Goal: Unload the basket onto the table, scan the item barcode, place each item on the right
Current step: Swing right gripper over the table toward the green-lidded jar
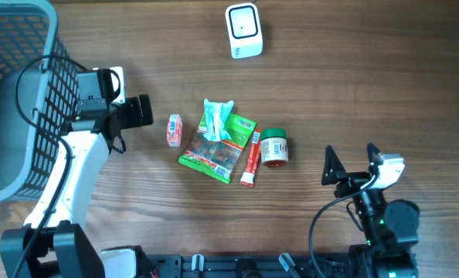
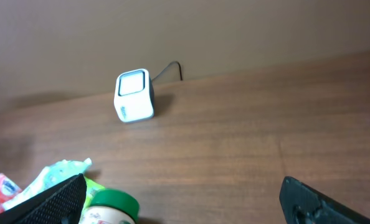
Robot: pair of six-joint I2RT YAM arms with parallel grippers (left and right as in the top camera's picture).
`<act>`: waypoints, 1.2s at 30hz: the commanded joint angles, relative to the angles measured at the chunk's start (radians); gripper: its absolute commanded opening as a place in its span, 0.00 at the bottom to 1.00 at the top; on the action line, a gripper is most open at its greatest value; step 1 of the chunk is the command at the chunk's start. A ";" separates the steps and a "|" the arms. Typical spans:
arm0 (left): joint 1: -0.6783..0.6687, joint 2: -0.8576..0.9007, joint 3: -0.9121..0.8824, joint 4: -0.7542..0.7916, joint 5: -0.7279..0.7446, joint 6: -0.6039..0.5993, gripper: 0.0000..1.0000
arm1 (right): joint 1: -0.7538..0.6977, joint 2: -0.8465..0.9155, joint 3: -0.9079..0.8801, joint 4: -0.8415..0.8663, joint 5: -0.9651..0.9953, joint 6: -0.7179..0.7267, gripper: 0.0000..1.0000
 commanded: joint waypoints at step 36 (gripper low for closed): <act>0.005 -0.015 0.020 0.000 -0.009 0.005 1.00 | 0.296 1.806 1.445 -1.033 -0.144 -0.035 0.84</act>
